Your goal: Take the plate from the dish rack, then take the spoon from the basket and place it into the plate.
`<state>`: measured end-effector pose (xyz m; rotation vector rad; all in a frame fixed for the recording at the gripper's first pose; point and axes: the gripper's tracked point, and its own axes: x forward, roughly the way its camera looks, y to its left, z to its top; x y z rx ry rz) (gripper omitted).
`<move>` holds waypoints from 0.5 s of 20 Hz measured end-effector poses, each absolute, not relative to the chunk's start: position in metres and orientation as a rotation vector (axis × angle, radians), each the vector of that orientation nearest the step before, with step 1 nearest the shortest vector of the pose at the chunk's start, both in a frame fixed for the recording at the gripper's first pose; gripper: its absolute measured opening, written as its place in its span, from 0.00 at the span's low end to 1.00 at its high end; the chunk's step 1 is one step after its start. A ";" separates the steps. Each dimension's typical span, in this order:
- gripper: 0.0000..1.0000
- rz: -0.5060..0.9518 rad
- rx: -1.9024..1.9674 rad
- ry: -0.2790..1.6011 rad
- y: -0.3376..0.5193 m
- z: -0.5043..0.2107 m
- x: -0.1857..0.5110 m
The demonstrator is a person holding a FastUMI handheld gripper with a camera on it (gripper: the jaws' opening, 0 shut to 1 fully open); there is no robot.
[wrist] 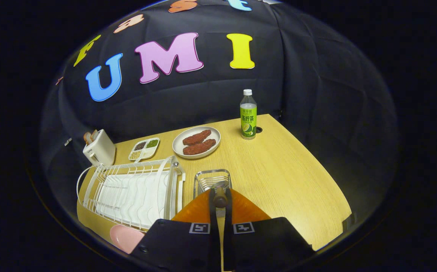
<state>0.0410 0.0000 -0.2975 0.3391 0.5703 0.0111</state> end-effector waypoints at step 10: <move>0.07 0.219 0.357 0.511 0.041 -0.178 -0.039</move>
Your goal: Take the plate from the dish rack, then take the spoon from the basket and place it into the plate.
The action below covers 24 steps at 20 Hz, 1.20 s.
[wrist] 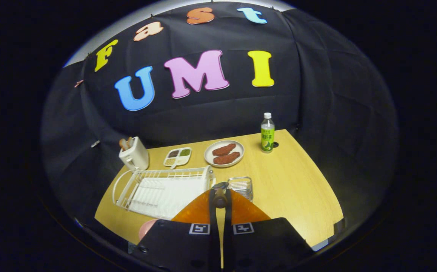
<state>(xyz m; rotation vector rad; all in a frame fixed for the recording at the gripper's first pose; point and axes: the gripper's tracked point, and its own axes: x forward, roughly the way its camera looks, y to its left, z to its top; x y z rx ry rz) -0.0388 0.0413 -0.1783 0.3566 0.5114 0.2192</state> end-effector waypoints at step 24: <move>0.08 0.782 0.301 0.699 0.280 -0.305 -0.148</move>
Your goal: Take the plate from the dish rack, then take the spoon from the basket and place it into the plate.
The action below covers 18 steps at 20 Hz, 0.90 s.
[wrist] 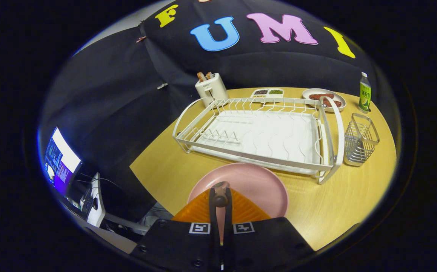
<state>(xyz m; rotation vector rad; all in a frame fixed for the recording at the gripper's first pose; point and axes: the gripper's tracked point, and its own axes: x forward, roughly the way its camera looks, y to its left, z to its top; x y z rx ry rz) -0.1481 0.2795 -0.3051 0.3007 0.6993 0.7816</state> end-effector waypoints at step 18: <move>0.28 0.795 0.240 0.794 0.244 -0.387 -0.154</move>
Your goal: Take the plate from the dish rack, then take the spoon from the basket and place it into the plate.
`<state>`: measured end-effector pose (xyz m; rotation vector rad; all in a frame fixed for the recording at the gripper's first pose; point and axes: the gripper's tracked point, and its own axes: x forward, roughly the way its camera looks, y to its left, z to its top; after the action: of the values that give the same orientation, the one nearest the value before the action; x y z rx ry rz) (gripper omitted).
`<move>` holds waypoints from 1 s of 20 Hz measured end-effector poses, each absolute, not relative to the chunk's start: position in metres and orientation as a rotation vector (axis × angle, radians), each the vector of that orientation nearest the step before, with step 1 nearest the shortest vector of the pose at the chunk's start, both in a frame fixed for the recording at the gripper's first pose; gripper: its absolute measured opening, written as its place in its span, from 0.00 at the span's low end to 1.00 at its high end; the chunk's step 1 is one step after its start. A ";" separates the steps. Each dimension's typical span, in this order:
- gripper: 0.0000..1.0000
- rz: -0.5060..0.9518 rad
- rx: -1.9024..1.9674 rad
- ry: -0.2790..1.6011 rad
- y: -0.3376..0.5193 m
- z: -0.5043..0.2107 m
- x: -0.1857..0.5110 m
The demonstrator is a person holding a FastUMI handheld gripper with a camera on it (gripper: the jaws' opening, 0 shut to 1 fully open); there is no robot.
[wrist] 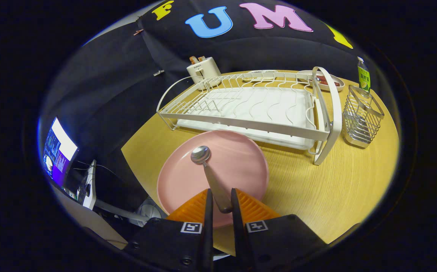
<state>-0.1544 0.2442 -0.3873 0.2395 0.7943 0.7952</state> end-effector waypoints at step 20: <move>0.99 0.552 0.185 0.539 0.169 -0.230 -0.106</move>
<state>-0.1060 0.1694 -0.2298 0.1848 0.5385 0.5518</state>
